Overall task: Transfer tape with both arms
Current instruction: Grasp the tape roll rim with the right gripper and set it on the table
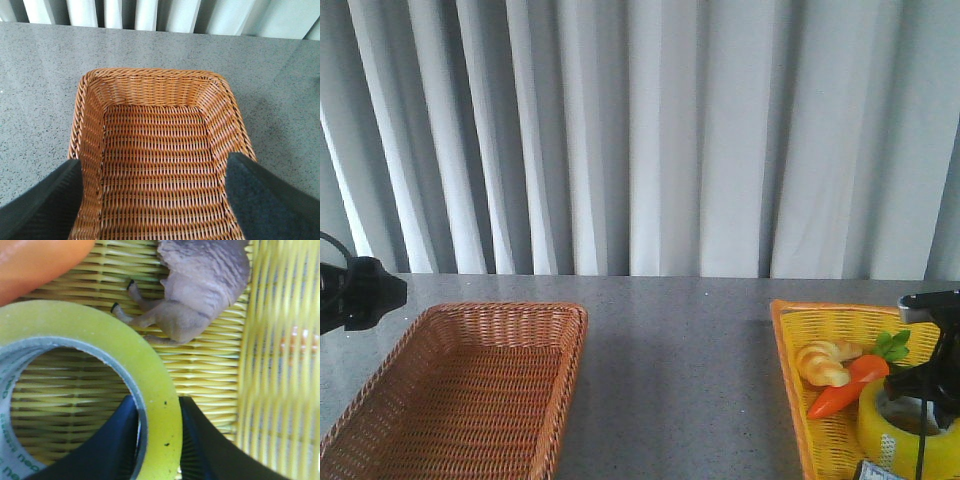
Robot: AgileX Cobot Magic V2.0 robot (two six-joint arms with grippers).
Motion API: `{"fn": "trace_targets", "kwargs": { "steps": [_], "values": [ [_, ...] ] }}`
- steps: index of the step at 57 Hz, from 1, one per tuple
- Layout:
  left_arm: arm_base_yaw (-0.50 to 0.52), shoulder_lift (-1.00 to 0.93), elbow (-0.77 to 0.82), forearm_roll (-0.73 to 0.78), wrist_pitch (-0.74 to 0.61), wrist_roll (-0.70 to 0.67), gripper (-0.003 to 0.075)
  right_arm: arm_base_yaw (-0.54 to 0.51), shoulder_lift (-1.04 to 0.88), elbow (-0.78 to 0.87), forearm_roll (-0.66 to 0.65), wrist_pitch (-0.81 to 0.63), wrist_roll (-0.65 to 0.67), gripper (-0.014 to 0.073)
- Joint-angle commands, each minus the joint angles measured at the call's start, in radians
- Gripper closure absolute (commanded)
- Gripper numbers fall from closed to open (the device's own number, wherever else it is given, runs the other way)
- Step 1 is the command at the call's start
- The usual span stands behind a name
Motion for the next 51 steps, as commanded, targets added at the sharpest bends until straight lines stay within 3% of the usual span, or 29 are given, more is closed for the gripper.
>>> {"fn": "trace_targets", "kwargs": {
  "steps": [1,11,20,36,51],
  "values": [
    [-0.005,-0.023,-0.03,-0.014,-0.07,-0.008,0.0165,0.001,-0.084,-0.094,-0.031,0.004,-0.009,0.0598],
    [-0.005,-0.023,-0.03,-0.014,-0.071,0.0,0.0165,0.044,-0.115,-0.285,0.03,0.1,-0.062,0.0594],
    [-0.005,-0.023,-0.03,-0.014,-0.072,0.0,0.0165,0.151,-0.117,-0.43,0.086,0.144,-0.108,0.0587],
    [-0.005,-0.023,-0.03,-0.014,-0.069,0.0,0.0165,0.395,-0.05,-0.447,0.093,0.121,-0.176,0.0585],
    [-0.005,-0.023,-0.03,-0.014,-0.068,0.0,0.0165,0.457,0.12,-0.447,0.126,0.162,-0.165,0.0559]
  ]
}}
